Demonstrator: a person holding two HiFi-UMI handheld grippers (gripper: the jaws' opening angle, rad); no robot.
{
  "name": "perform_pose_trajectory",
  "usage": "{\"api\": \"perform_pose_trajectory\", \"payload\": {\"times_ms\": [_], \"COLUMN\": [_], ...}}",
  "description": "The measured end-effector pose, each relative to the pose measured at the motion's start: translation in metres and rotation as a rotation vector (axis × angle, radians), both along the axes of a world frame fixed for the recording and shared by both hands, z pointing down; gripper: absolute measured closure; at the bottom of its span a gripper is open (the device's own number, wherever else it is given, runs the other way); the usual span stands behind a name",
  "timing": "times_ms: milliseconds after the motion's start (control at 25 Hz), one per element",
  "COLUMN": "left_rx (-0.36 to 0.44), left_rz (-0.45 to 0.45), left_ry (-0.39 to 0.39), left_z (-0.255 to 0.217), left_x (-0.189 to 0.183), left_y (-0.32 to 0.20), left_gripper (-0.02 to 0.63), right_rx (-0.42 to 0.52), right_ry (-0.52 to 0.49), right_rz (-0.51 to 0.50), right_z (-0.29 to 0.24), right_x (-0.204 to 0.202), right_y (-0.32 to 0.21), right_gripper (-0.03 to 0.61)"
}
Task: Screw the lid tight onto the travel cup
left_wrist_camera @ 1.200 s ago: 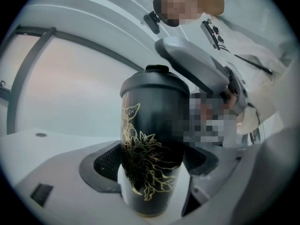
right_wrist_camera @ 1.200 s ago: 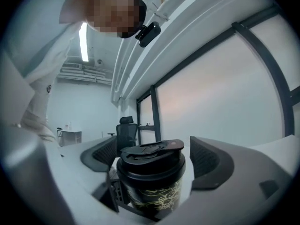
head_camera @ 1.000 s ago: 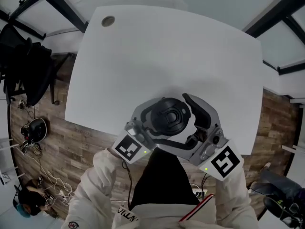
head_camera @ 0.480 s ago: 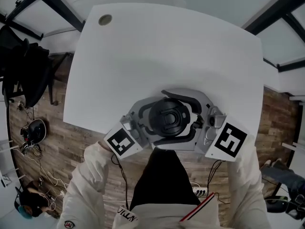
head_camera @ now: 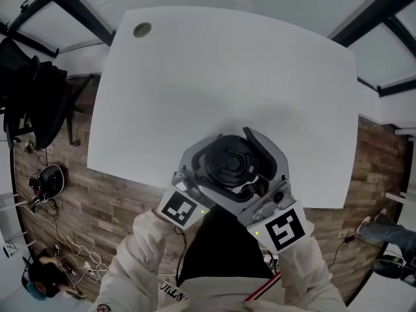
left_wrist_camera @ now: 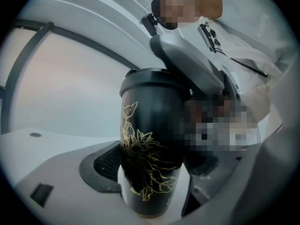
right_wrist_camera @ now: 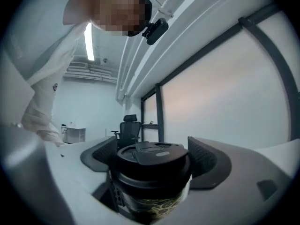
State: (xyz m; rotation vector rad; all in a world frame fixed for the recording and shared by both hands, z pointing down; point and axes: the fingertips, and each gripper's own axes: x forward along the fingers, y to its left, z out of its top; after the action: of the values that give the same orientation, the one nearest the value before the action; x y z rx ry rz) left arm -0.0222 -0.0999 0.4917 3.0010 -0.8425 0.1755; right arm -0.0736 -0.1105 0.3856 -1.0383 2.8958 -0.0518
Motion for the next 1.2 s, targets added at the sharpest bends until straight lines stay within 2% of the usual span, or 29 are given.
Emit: {"api": "perform_pose_trajectory", "payload": {"times_ms": [120, 280, 520, 600, 720, 880, 960, 1080, 1200], "left_rx": [0.006, 0.013, 0.017, 0.014, 0.009, 0.003, -0.007, -0.011, -0.035], "left_rz": [-0.050, -0.084, -0.057, -0.022, 0.066, 0.193, 0.252, 0.306, 0.307], "left_ry": [-0.003, -0.005, -0.006, 0.003, 0.005, 0.015, 0.016, 0.015, 0.017], "left_z": [0.001, 0.001, -0.001, -0.002, -0.002, -0.003, -0.004, -0.006, -0.004], "left_x": [0.001, 0.000, 0.002, 0.002, 0.000, -0.001, -0.002, -0.002, -0.001], "left_y": [-0.001, -0.004, -0.005, -0.006, -0.004, -0.003, -0.001, -0.001, -0.002], "left_gripper": [0.219, 0.221, 0.221, 0.219, 0.219, 0.219, 0.219, 0.219, 0.219], "right_rx": [-0.011, -0.027, -0.030, -0.041, -0.036, -0.038, -0.035, -0.037, -0.042], "right_ry": [-0.001, 0.008, -0.005, -0.043, -0.055, 0.053, 0.105, 0.138, 0.125], "right_rz": [0.106, 0.181, 0.155, 0.093, -0.068, -0.387, -0.510, -0.604, -0.606], "right_z": [0.002, 0.005, 0.005, 0.003, -0.004, 0.001, 0.003, 0.004, 0.006], "right_x": [0.005, 0.006, 0.007, 0.007, 0.006, -0.003, -0.009, -0.018, -0.021], "right_y": [-0.002, -0.004, -0.004, -0.002, 0.001, 0.010, 0.013, 0.010, 0.008], "right_gripper": [0.103, 0.103, 0.101, 0.103, 0.101, 0.101, 0.101, 0.101, 0.101]}}
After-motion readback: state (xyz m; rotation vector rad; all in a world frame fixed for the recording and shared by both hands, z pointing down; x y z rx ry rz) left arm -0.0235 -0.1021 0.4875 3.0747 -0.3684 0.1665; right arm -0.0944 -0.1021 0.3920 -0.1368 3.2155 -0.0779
